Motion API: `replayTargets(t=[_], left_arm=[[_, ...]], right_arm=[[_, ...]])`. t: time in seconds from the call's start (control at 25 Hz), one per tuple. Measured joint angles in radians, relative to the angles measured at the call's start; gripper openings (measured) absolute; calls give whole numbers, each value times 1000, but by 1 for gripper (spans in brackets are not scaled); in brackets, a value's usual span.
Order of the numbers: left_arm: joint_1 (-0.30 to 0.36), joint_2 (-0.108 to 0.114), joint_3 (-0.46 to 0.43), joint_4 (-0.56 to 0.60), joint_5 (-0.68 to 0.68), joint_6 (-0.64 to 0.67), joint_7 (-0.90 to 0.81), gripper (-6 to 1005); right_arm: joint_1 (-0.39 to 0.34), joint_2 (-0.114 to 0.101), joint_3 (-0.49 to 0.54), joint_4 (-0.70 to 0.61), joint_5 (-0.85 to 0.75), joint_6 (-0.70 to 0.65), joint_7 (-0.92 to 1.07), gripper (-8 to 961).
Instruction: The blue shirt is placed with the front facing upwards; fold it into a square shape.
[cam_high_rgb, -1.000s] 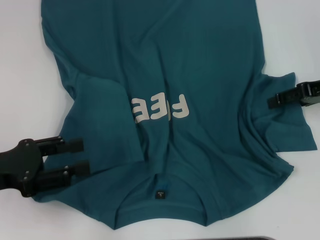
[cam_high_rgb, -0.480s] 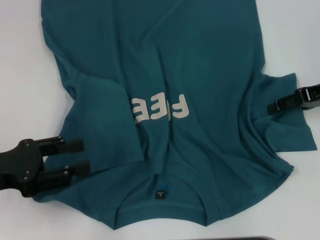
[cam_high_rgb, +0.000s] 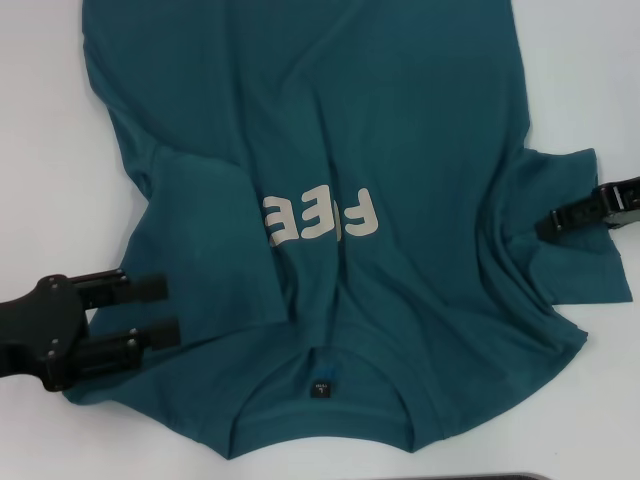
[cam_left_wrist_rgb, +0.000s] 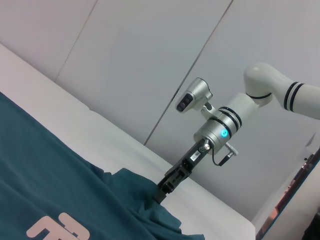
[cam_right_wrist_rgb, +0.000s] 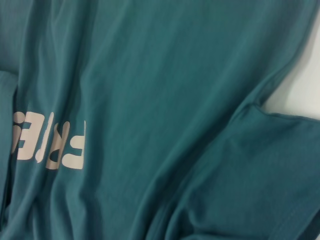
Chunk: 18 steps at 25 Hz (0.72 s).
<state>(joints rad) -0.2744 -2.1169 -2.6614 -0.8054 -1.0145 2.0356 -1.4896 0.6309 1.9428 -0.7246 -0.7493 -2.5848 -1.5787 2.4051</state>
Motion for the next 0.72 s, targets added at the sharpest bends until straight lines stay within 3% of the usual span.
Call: replayTargets(t=[0.48,0.72], left_arm=[[2,0,0,0,0,0,0,647],[1,0,0,0,0,0,0,645]], right_arm=[[0,0,15,-2,5,-14,28,784],[-3,-5,24,-2,1,-27,32,691]])
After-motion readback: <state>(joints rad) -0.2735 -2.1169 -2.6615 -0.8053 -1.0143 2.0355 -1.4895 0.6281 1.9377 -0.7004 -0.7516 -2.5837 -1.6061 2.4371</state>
